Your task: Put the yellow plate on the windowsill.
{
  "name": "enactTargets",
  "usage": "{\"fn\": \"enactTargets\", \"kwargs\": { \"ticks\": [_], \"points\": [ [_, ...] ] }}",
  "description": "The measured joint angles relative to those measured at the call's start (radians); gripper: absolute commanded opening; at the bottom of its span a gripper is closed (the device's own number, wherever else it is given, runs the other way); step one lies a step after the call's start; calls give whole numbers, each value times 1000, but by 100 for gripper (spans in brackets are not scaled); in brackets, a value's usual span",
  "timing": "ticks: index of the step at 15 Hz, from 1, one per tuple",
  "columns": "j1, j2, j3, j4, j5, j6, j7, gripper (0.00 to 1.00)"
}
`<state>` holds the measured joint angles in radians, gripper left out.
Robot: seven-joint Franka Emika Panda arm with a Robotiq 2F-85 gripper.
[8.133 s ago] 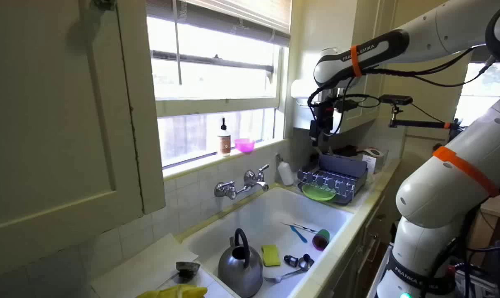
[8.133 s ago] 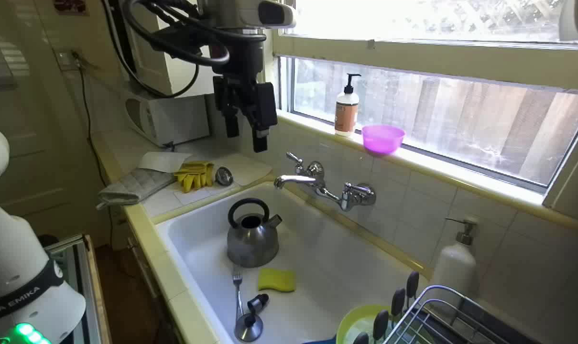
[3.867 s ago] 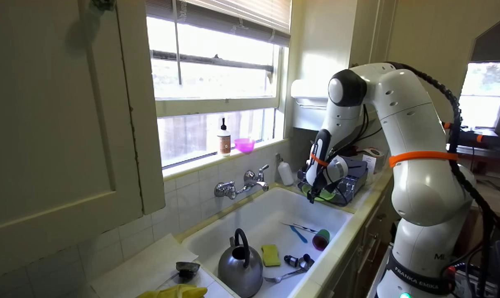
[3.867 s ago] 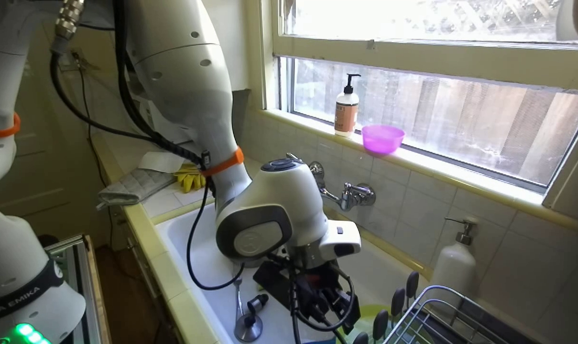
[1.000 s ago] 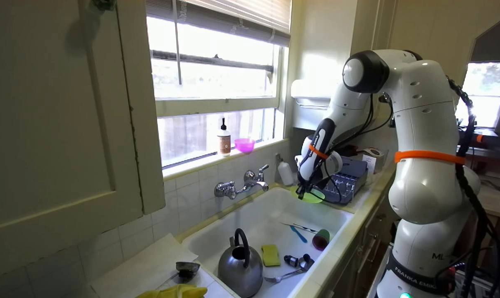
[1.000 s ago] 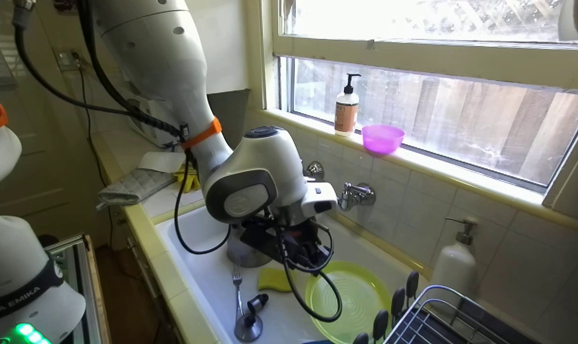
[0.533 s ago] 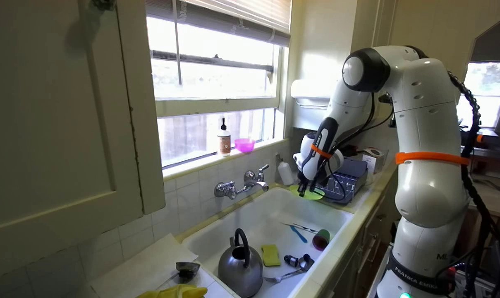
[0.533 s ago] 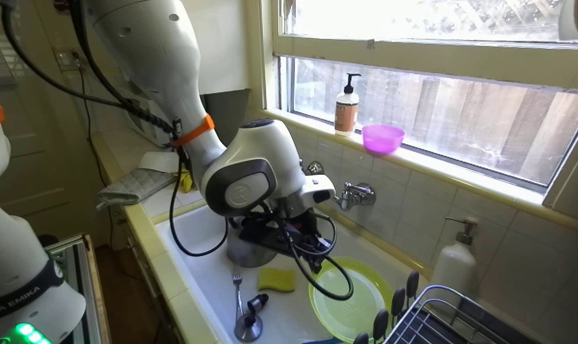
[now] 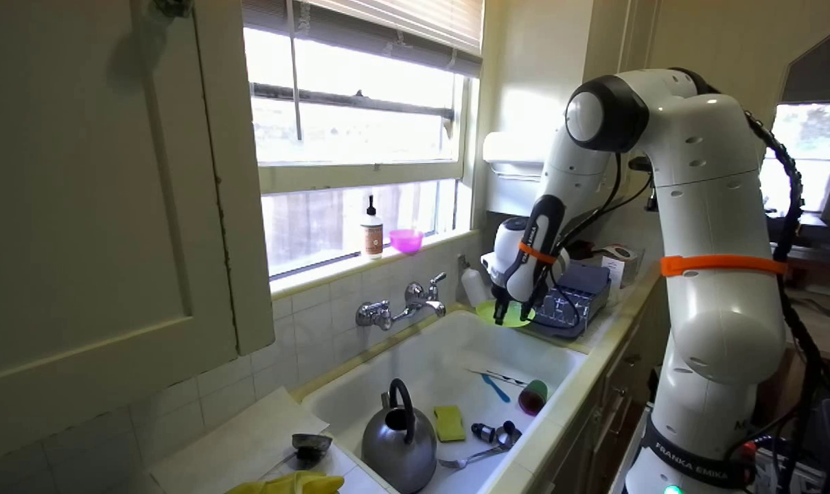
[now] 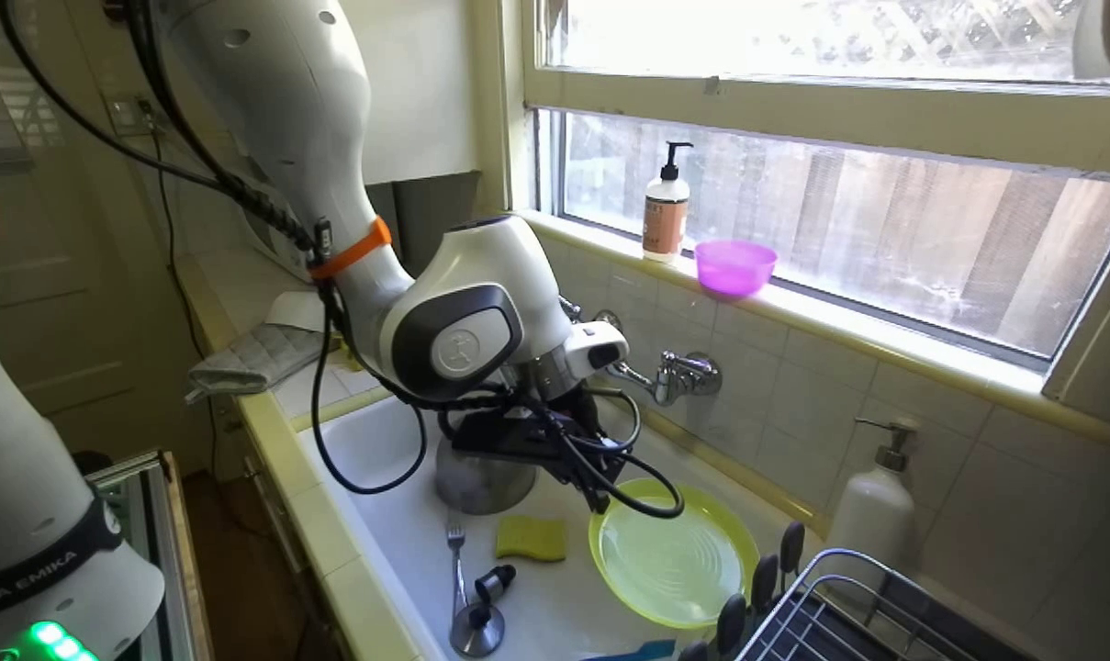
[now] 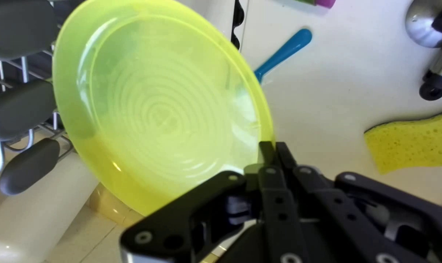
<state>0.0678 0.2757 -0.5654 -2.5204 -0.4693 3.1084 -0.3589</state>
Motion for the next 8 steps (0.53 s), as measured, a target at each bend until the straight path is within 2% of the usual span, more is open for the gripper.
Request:
{"fn": "enactTargets", "kwargs": {
  "ticks": [8],
  "points": [
    [4,-17,26,-61,-3,6,-10,1]
  ]
}}
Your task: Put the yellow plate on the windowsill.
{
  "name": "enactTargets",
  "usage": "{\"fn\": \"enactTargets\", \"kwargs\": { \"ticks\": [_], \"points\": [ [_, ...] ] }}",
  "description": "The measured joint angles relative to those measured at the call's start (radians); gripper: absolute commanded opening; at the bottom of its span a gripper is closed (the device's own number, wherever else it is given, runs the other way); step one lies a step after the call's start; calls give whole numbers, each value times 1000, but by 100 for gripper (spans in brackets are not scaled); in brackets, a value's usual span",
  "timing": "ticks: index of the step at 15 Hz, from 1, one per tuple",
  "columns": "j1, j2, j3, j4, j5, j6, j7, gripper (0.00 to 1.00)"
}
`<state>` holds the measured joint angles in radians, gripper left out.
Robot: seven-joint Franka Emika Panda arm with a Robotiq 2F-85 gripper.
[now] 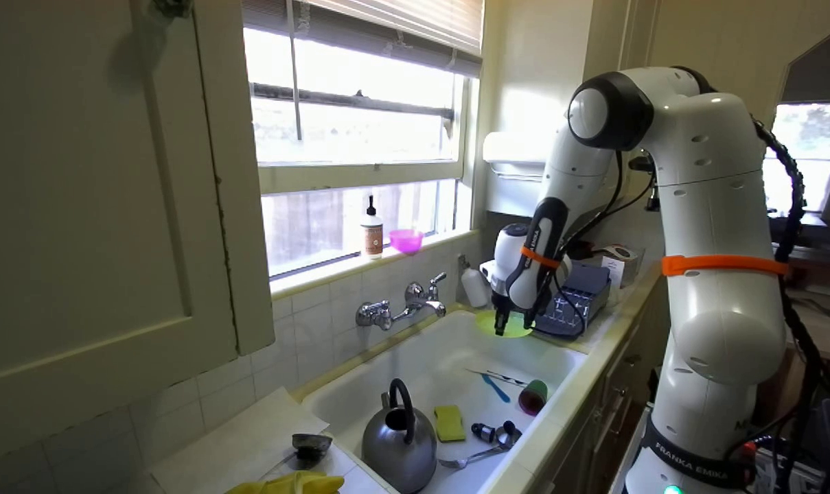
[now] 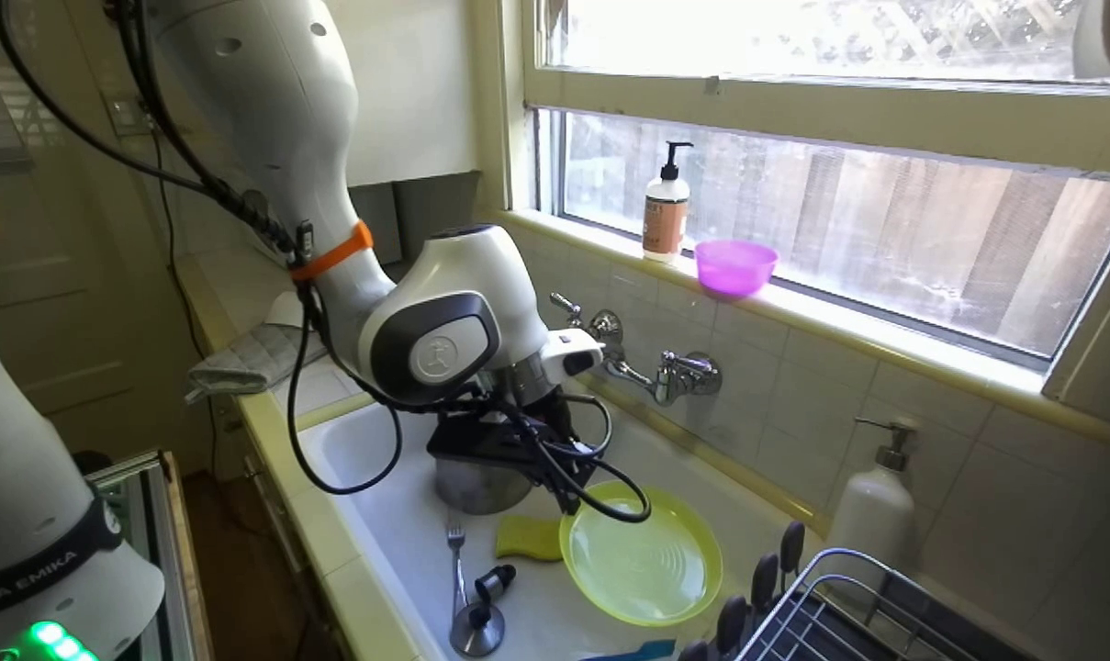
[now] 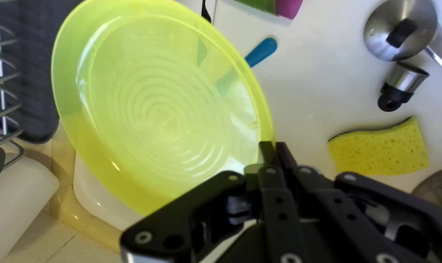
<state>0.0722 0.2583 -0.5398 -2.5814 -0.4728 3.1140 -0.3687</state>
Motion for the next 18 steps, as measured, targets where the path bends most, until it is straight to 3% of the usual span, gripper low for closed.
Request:
{"fn": "enactTargets", "kwargs": {
  "ticks": [3,13,18],
  "points": [
    [25,-13,-44,-8,-58,10,-17,1],
    [188,-106,-302,24,-396,12,-30,1],
    [211,-180,-398,85,-537,12,-23,4]
  ]
}}
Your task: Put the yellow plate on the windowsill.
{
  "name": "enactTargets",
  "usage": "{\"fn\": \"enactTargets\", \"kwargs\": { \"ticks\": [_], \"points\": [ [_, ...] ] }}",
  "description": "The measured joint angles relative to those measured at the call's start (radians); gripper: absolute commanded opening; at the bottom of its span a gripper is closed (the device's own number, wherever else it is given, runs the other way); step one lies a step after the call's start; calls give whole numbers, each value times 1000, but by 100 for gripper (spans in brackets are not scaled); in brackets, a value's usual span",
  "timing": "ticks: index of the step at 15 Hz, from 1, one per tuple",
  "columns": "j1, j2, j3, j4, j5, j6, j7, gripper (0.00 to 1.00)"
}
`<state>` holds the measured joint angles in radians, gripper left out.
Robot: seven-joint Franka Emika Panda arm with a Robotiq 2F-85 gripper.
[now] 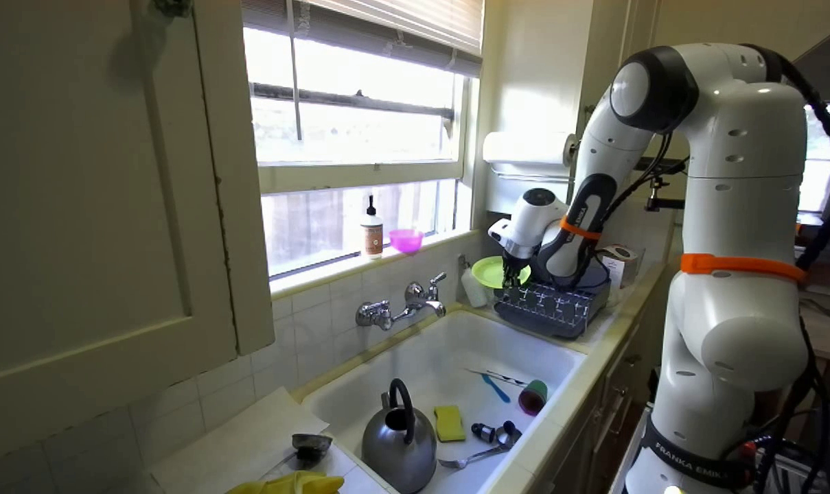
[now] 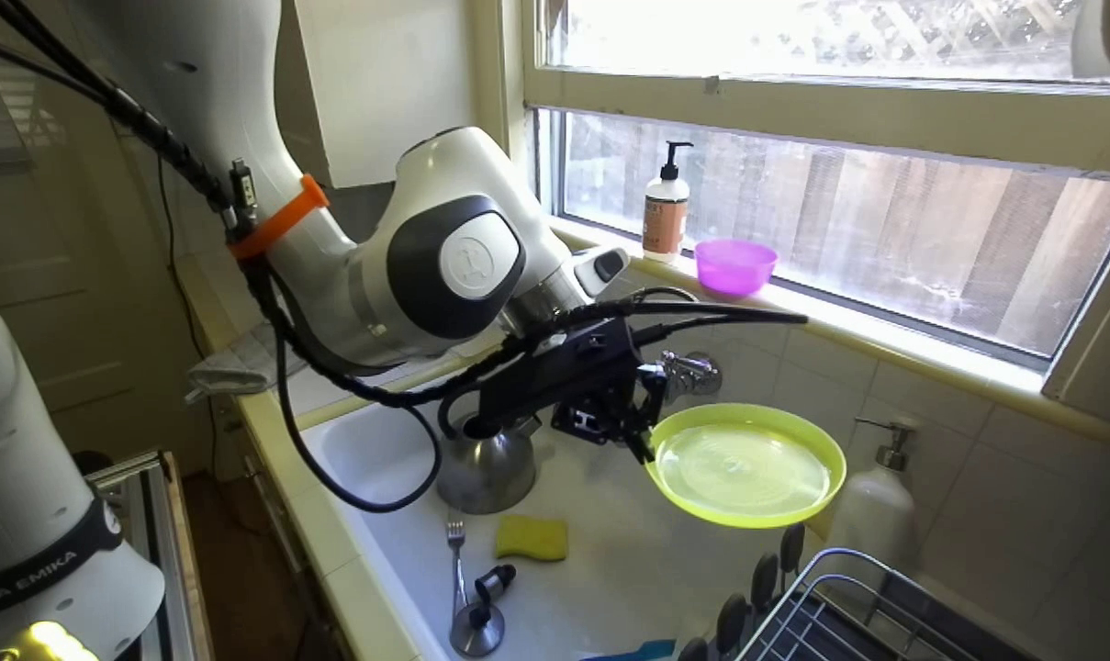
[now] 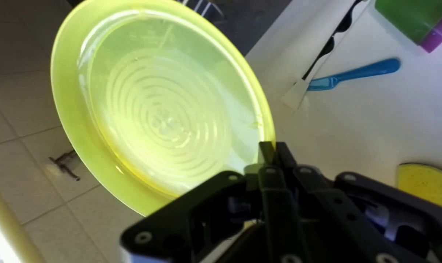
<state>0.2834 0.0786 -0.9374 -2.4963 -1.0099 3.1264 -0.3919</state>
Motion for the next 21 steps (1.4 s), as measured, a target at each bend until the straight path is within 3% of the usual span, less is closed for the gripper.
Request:
{"fn": "enactTargets", "kwargs": {
  "ticks": [9,12,13,21],
  "points": [
    [-6,-55,-22,17,-17,7,-5,1],
    [-151,-76,120,27,-17,31,-35,1],
    [-173,-83,136,27,-9,46,-58,1],
    [-158,-105,129,-6,158,128,-283,1]
  ]
}}
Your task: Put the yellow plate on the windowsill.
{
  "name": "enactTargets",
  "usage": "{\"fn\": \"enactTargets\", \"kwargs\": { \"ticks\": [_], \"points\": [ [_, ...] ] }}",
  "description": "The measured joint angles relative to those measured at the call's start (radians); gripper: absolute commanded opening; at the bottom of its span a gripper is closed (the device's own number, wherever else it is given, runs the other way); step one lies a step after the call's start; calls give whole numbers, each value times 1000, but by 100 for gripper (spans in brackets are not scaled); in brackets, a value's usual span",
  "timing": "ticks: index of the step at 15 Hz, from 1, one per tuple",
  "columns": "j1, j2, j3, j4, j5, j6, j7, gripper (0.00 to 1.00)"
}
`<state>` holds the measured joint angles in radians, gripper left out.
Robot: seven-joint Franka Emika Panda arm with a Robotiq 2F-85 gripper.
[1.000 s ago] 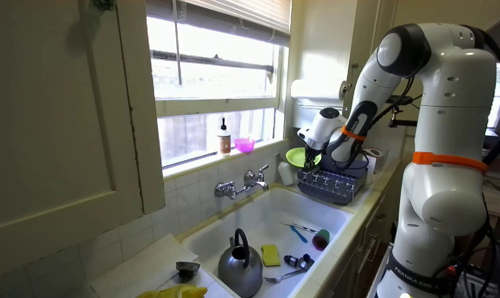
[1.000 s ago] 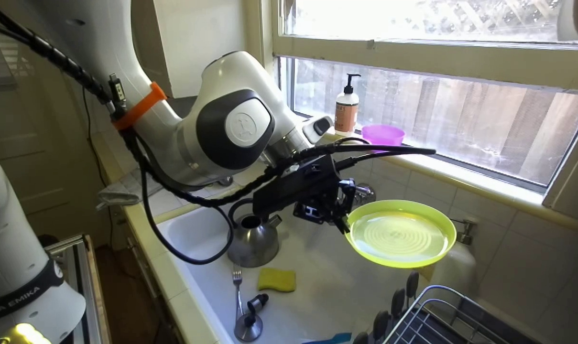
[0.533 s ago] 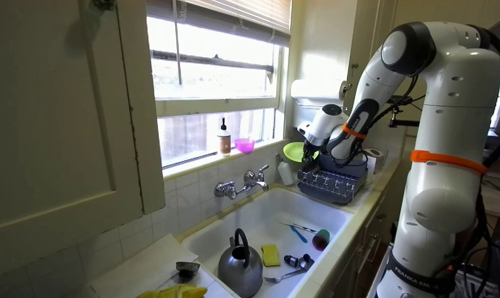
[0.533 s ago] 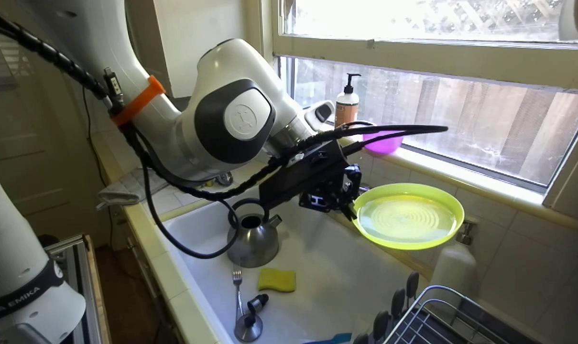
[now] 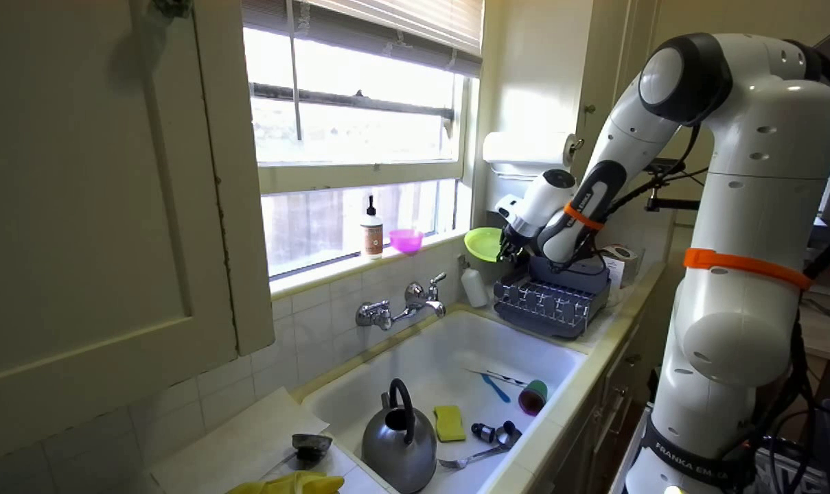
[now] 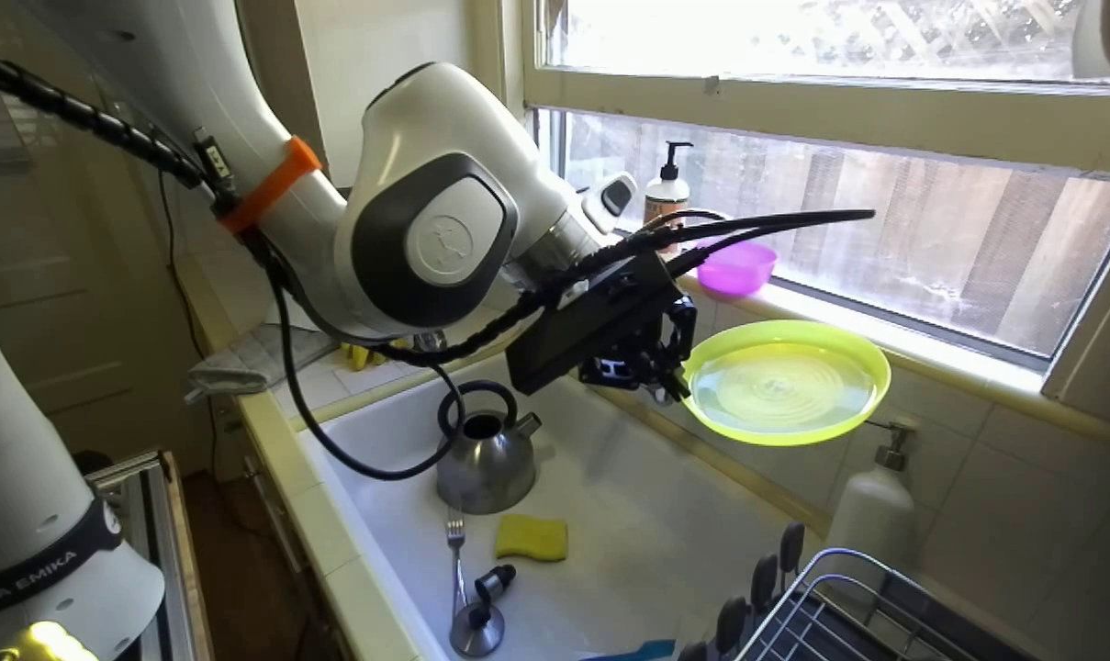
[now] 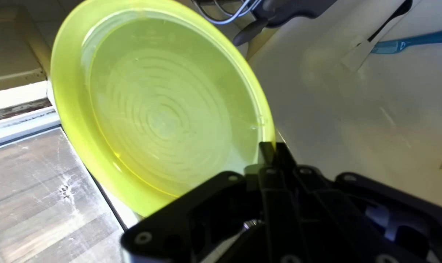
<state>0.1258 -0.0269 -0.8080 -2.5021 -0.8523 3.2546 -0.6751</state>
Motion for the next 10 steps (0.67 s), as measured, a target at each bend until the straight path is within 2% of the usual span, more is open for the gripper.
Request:
{"fn": "enactTargets", "kwargs": {
  "ticks": [3,5,7,10],
  "points": [
    [41,-33,-9,-24,89,-1,-84,1],
    [102,-67,-45,-36,162,-10,-142,1],
    [207,-122,-122,-40,247,-63,-213,1],
    [426,-239,-316,-6,410,-223,-379,1]
  ]
}}
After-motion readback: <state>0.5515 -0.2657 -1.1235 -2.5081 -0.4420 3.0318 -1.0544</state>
